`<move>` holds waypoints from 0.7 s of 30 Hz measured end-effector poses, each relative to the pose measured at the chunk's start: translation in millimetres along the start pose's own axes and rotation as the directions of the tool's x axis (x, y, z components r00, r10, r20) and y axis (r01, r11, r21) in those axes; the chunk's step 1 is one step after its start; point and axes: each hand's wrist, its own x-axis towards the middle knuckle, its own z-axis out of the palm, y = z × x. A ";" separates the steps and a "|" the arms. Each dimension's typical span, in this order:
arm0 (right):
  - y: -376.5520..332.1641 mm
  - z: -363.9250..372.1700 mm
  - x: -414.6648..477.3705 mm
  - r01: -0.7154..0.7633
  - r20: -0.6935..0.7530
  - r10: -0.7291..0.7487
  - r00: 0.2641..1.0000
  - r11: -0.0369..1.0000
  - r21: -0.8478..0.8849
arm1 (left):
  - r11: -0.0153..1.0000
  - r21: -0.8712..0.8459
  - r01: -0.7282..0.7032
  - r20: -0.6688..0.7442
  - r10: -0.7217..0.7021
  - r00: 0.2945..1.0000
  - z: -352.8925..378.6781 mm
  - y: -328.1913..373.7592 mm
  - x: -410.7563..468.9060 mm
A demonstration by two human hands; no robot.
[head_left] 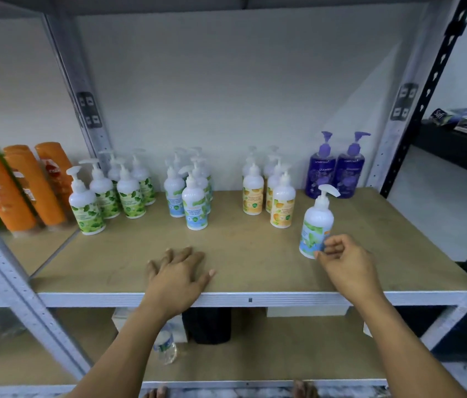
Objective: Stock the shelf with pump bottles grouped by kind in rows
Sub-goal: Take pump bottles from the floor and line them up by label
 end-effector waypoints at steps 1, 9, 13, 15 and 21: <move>2.6 -1.6 4.4 -0.029 -0.014 0.029 0.999 1.000 0.004 | 1.000 -0.017 -0.004 -0.006 0.004 1.000 1.5 1.9 2.5; 28.1 -12.4 33.1 0.047 0.133 -0.009 0.991 0.957 -0.285 | 0.908 -0.392 -0.145 -0.182 0.078 0.980 21.8 62.2 13.9; 40.3 -12.2 38.8 0.143 0.193 -0.056 0.980 0.869 -0.473 | 0.873 -0.442 -0.206 -0.111 0.174 0.978 46.2 123.3 27.7; 42.3 -9.4 38.1 0.178 0.212 -0.073 0.975 0.824 -0.538 | 0.773 -0.602 -0.200 -0.083 0.188 0.979 55.6 156.7 38.8; 50.3 -6.1 37.4 0.208 0.218 -0.103 0.970 0.813 -0.544 | 0.446 -0.879 -0.170 -0.110 0.157 0.981 64.4 225.6 62.5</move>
